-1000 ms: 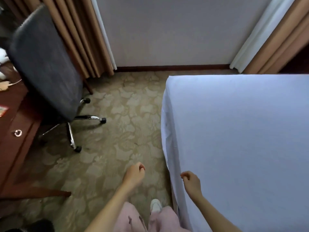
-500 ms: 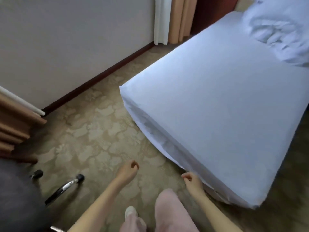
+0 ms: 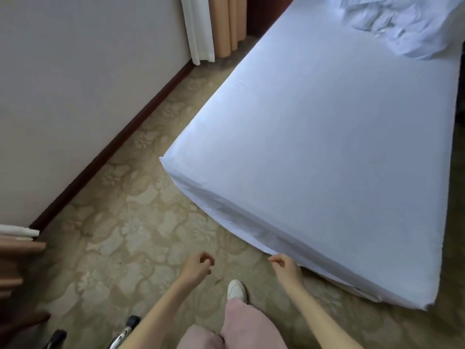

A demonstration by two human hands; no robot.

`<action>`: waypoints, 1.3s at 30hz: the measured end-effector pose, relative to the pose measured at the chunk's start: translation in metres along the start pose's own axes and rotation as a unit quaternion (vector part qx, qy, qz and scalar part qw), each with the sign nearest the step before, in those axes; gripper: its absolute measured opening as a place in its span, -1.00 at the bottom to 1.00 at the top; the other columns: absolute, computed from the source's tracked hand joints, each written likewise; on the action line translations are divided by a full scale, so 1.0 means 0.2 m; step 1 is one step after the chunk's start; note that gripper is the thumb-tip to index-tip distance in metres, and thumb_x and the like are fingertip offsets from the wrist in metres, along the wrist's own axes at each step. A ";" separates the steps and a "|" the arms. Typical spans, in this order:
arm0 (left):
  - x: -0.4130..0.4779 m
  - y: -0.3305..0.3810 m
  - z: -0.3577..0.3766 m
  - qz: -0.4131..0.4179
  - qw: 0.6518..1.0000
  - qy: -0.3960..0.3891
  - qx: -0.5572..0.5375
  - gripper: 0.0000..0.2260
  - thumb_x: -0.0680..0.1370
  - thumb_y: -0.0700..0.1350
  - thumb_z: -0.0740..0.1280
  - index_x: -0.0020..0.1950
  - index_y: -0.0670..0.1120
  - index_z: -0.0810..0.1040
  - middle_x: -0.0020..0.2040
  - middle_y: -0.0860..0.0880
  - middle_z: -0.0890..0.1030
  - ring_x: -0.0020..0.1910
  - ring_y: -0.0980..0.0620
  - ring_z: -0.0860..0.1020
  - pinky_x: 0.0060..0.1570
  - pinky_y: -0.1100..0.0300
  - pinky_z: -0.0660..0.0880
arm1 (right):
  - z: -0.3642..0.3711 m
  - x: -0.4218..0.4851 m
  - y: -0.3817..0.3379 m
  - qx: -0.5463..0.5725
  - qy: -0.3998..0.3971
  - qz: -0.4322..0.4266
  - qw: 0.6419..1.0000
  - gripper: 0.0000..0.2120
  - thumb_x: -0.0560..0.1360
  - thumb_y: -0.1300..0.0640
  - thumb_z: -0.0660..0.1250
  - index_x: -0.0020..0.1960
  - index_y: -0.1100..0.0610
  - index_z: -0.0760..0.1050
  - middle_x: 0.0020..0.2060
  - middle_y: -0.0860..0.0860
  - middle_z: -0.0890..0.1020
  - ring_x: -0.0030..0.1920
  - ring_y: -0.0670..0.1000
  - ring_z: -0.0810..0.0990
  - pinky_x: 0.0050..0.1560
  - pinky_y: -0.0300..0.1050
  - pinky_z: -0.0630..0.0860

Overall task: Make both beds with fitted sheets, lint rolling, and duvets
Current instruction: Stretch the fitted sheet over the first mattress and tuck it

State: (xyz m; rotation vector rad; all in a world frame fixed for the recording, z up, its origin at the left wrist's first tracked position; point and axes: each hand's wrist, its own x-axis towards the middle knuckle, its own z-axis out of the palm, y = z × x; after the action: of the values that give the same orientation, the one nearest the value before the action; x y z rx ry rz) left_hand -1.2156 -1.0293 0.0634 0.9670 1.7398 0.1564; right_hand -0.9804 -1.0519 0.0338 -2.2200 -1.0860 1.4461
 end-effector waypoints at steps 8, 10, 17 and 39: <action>0.27 0.24 -0.26 0.046 0.999 0.008 -0.028 -0.79 0.55 -0.27 0.16 -0.14 -0.07 0.54 -0.07 -0.01 0.61 -0.12 0.02 0.60 -0.26 0.23 0.41 | 0.08 0.14 -0.32 0.002 0.040 -0.001 0.999 -0.82 0.56 0.25 0.19 -0.04 0.04 0.52 0.01 -0.01 0.61 0.08 -0.02 0.55 -0.01 -0.21 0.40; 0.35 0.25 -0.31 0.053 0.998 0.001 -0.025 -0.79 0.55 -0.28 0.16 -0.13 -0.08 0.55 -0.08 -0.01 0.62 -0.15 0.04 0.60 -0.27 0.23 0.42 | 0.12 0.16 -0.36 0.002 0.057 0.006 0.998 -0.82 0.57 0.23 0.19 0.00 0.05 0.54 0.00 -0.03 0.60 0.07 -0.03 0.54 -0.01 -0.22 0.40; 0.67 0.13 -0.46 0.057 0.996 -0.071 0.019 -0.78 0.54 -0.33 0.16 -0.15 -0.11 0.55 -0.06 -0.06 0.62 -0.19 0.03 0.59 -0.30 0.25 0.39 | 0.38 0.24 -0.41 0.081 0.137 0.042 0.986 -0.78 0.56 0.26 0.22 -0.13 -0.04 0.48 -0.13 -0.14 0.56 -0.01 -0.07 0.54 -0.17 -0.39 0.36; 2.68 -0.60 0.01 -0.062 0.868 -0.013 -0.492 -0.80 0.58 -0.09 0.19 0.18 -0.07 0.30 0.01 -0.17 0.46 -0.26 -0.07 0.46 -0.32 0.12 0.41 | 1.57 1.91 0.19 0.447 -0.081 0.046 0.890 -0.88 0.53 0.29 0.25 0.03 0.21 0.53 -0.23 0.07 0.68 -0.18 0.04 0.63 -0.14 -0.09 0.47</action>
State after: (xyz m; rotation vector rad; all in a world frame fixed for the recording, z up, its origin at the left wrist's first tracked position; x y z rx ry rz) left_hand -1.3200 -0.7517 -0.3989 0.0947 1.3946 0.8481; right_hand -1.1539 -0.8558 -0.3860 -1.5037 -0.2189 1.7137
